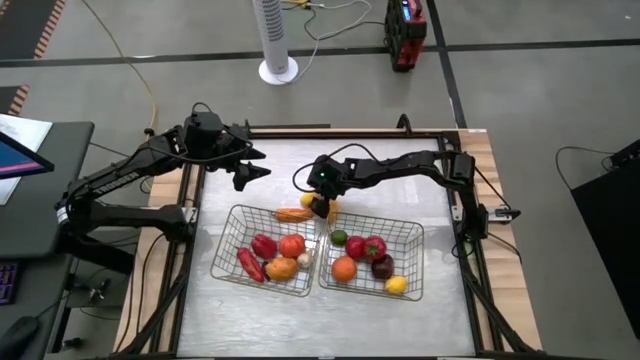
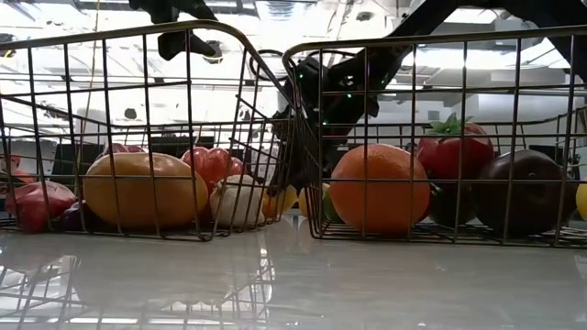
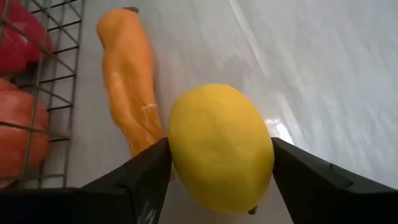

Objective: Sort produce into baskets
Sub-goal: Put the left lemon into the left wire basket

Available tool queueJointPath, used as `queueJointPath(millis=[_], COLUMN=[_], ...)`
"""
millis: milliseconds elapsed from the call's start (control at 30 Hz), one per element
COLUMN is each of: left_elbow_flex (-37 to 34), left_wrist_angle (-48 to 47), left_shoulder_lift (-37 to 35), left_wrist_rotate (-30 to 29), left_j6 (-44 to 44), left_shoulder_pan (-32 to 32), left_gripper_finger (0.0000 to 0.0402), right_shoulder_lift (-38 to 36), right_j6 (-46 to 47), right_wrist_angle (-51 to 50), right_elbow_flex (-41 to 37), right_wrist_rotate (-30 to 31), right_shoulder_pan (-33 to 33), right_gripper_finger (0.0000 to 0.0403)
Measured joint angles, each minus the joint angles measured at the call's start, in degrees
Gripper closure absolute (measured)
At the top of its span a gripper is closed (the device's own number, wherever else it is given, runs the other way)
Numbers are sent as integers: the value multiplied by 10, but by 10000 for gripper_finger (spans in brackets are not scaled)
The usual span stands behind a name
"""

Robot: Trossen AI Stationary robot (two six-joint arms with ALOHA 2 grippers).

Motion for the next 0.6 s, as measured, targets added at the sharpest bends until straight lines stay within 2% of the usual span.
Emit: queueJointPath(millis=[300,467,600], left_elbow_flex=[0,0,0], left_wrist_angle=[-3,-20,-44], left_shoulder_lift=[0,-18,-28], left_wrist_rotate=[6,63,47], left_j6=[0,24,49], left_shoulder_pan=[0,0,0], left_gripper_finger=[109,109,109], right_shoulder_lift=[0,-10,-22], right_j6=[5,0,-41], right_wrist_angle=[-16,-140,-244], right_elbow_flex=[11,89,174], right_wrist_rotate=[-9,-41,-114], right_shoulder_pan=[-5,-12,-7], right_gripper_finger=[156,160,161])
